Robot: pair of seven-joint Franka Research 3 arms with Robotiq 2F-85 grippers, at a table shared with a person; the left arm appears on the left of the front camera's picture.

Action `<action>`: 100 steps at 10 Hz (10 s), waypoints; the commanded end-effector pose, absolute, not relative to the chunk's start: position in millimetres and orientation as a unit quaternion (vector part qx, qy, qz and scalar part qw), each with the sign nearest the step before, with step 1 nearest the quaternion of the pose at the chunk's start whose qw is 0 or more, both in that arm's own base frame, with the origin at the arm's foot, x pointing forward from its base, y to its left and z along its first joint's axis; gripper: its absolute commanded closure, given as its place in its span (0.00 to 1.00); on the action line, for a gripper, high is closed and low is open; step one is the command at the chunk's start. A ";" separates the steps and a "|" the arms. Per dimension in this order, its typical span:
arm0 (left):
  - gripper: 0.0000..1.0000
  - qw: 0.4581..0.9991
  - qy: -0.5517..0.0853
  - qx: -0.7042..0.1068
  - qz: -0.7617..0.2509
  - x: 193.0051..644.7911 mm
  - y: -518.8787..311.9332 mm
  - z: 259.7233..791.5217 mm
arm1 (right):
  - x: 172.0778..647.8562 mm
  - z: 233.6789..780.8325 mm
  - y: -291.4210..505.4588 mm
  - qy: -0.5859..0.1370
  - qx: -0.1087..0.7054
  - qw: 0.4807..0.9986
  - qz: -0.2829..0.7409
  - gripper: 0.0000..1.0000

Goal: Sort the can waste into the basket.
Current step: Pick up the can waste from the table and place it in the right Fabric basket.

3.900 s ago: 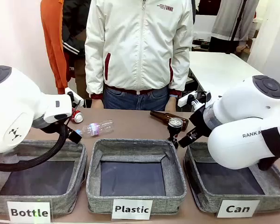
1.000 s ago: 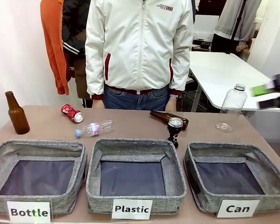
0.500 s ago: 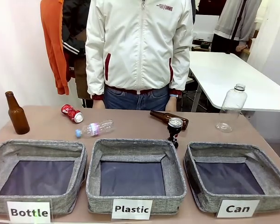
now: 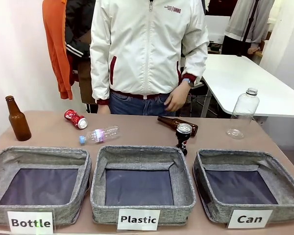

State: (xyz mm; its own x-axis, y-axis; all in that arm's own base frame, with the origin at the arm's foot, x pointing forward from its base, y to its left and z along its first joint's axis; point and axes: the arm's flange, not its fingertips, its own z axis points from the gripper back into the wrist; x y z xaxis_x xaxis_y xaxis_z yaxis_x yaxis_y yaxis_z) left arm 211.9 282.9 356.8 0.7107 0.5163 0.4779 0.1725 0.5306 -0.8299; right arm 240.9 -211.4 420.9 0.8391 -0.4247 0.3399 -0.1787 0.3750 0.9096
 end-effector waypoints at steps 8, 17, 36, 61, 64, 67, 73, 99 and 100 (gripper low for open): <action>0.00 0.804 -0.368 -0.463 0.060 219.8 267.0 379.1 | 236.5 424.6 -214.5 -0.288 0.550 0.781 -0.070 0.00; 0.00 0.918 -0.298 -0.212 -0.152 340.3 29.6 492.4 | 236.5 424.6 -214.5 -0.288 0.550 0.781 -0.070 0.00; 0.00 0.870 -0.362 -0.335 -0.008 241.2 232.9 447.7 | 236.5 424.6 -214.5 -0.288 0.550 0.781 -0.070 0.00; 0.00 0.979 -0.150 -0.028 -0.136 577.0 -129.7 537.9 | 236.5 424.6 -214.5 -0.288 0.550 0.781 -0.070 0.00; 0.00 0.992 -0.113 -0.034 -0.055 629.2 -128.7 499.4 | 236.5 424.6 -214.5 -0.288 0.550 0.781 -0.070 0.00; 0.00 0.996 -0.093 -0.009 0.005 654.6 -114.0 458.9 | 236.5 424.6 -214.5 -0.288 0.550 0.781 -0.070 0.00; 0.00 0.978 -0.068 -0.010 -0.195 670.6 -92.1 446.4 | 236.5 424.6 -214.5 -0.288 0.550 0.781 -0.070 0.00; 0.00 0.453 -0.021 -0.025 -0.891 718.5 -107.3 369.2 | 236.5 424.6 -214.5 -0.288 0.550 0.781 -0.070 0.00; 0.00 0.471 -0.024 -0.017 -0.882 724.8 -111.7 360.0 | 236.5 424.6 -214.5 -0.288 0.550 0.781 -0.070 0.00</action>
